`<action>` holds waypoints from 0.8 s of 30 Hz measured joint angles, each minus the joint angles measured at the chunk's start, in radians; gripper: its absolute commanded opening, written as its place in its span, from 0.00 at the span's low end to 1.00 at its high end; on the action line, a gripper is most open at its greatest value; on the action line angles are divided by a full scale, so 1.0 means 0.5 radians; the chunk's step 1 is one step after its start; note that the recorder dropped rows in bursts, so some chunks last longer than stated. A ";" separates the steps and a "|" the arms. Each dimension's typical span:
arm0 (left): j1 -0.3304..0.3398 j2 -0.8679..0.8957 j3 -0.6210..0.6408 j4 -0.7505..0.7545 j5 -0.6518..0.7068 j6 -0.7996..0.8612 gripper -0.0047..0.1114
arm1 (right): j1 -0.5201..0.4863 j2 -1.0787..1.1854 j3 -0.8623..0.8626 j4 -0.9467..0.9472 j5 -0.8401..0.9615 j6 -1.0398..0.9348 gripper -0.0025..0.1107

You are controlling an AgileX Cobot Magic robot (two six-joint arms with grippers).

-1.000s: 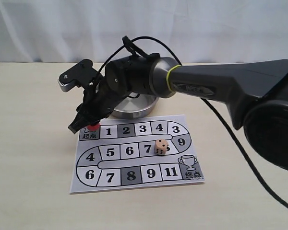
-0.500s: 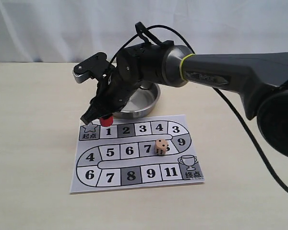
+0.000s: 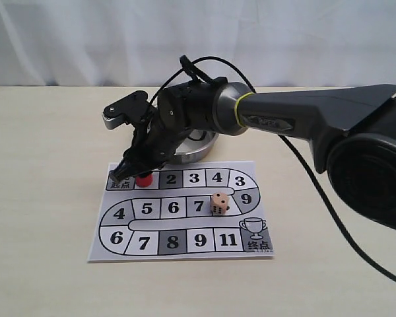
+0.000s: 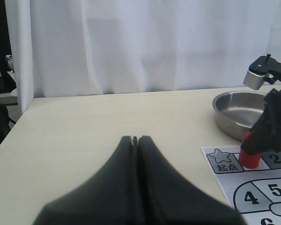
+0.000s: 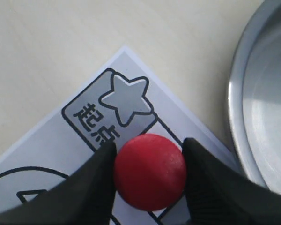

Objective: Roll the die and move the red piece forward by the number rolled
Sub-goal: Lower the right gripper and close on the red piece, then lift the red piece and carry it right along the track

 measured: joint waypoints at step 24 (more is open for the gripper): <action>0.000 0.000 0.000 0.000 0.000 0.000 0.04 | -0.083 -0.490 0.620 -0.029 -0.368 0.044 0.06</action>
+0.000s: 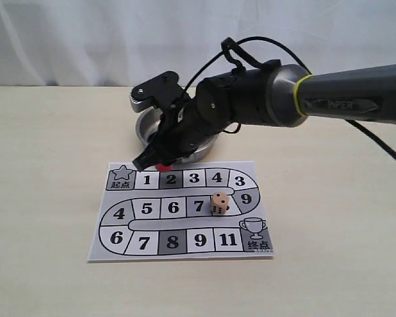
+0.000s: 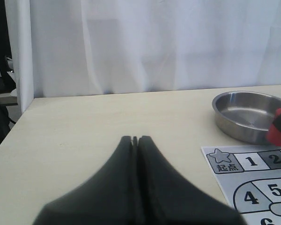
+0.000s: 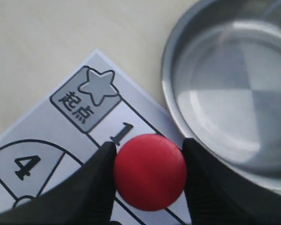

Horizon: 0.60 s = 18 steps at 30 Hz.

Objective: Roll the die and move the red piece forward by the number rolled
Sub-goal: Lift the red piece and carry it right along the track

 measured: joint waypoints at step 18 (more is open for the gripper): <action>0.000 0.000 0.000 0.000 0.000 0.000 0.04 | -0.068 0.059 0.331 0.091 -0.451 0.008 0.06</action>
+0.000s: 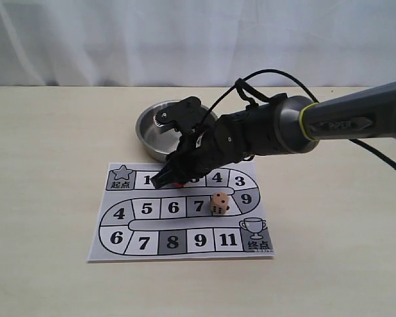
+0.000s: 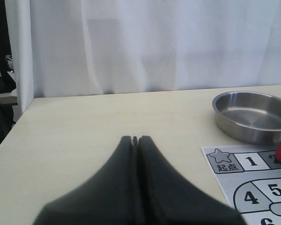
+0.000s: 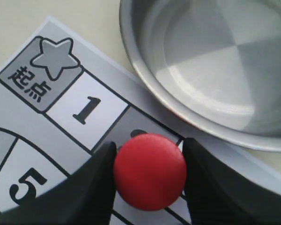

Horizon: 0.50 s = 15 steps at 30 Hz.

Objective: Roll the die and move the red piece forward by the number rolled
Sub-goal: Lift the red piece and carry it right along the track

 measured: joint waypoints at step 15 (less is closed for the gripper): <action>0.000 0.000 0.000 0.000 0.000 0.000 0.04 | 0.004 0.012 0.004 0.139 -0.056 0.000 0.06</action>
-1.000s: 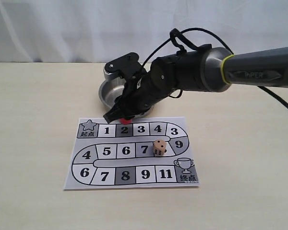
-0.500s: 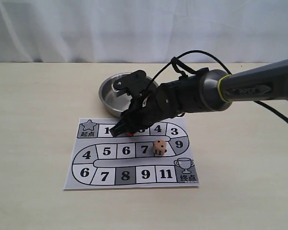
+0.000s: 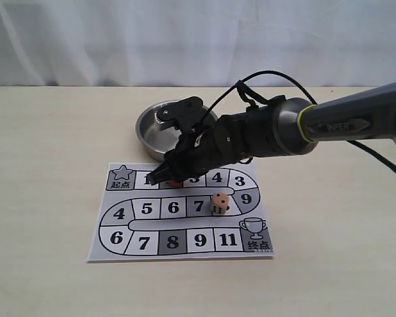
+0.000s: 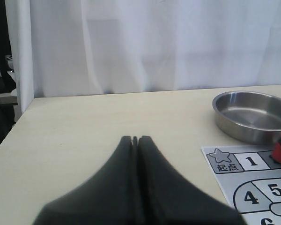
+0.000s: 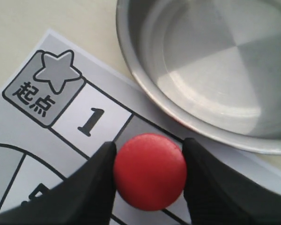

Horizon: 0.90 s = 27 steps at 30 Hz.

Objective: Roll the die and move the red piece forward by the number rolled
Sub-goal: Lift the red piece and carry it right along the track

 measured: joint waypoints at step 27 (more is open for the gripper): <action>0.000 0.000 0.000 0.000 0.000 0.000 0.04 | 0.033 0.050 0.000 0.009 -0.095 -0.008 0.52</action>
